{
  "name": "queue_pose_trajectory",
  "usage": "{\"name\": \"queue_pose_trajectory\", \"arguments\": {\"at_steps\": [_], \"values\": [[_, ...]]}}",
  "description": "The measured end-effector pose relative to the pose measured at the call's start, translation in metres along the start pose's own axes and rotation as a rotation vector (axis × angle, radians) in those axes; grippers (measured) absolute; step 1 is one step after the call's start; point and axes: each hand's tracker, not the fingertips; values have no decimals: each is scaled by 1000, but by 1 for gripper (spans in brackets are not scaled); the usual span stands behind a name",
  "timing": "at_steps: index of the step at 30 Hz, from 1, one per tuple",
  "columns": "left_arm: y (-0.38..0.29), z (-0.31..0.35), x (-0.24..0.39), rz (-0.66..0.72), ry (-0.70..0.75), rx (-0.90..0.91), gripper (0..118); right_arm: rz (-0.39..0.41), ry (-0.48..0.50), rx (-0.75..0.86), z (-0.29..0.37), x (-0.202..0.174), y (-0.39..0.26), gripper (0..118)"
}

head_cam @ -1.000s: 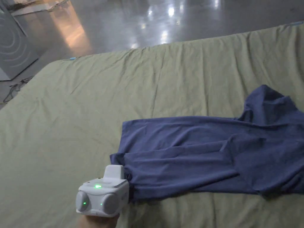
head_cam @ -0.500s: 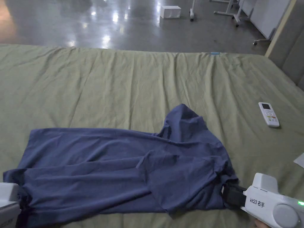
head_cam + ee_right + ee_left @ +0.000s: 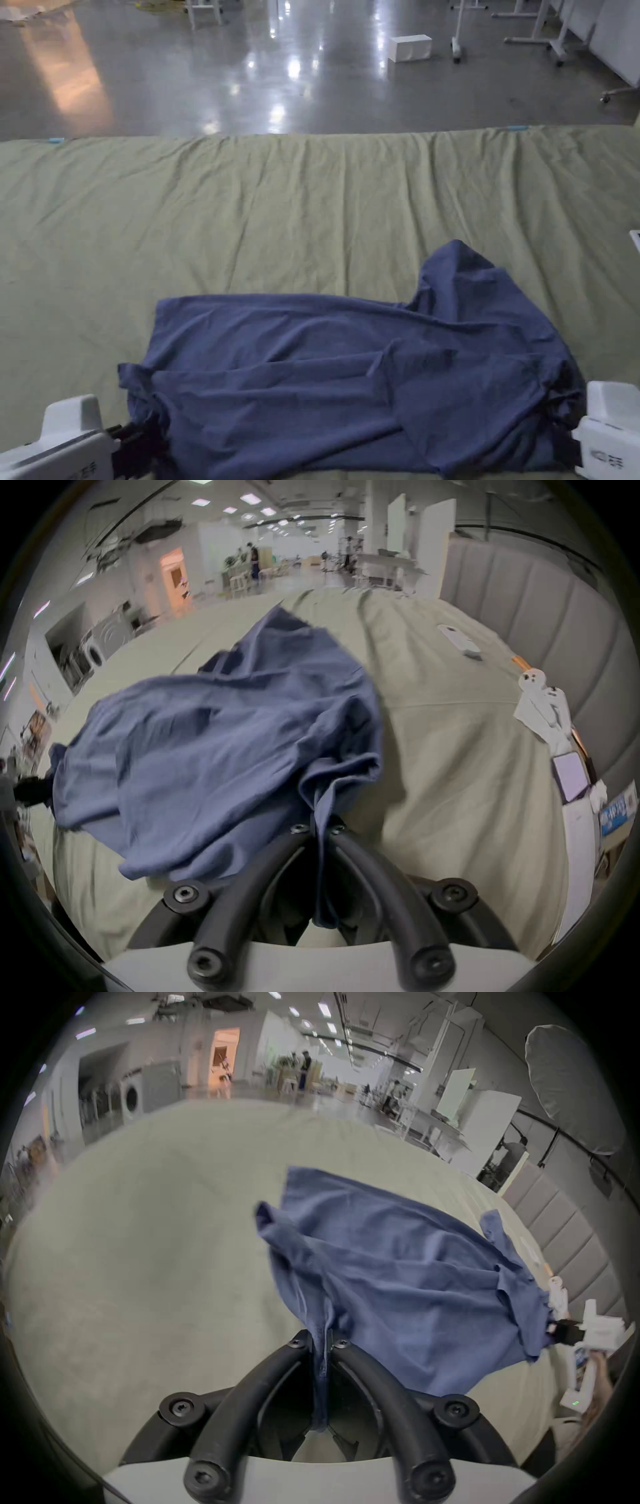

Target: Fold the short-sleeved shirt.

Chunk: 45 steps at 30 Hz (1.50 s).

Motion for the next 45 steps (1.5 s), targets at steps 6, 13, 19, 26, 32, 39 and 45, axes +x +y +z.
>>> {"name": "queue_pose_trajectory", "arguments": {"at_steps": [6,13,19,26,32,39,45], "values": [[6,53,-32,-4,-54,48,7,-27,-38,69,54,34,-2,3],[-35,105,-39,-76,-44,34,7,-70,-42,113,123,41,-44,3],[-86,133,-48,-116,-44,-40,7,-73,-52,45,147,48,-103,3],[-104,117,-59,-33,-8,-66,31,-77,-42,10,138,44,-124,20],[-104,127,-61,-32,-38,-71,76,-89,-3,111,148,64,-135,65],[-92,265,1,-225,0,468,77,-102,32,541,266,34,-121,76],[-99,333,59,-161,-20,725,101,0,75,704,321,-12,-105,78]]}}
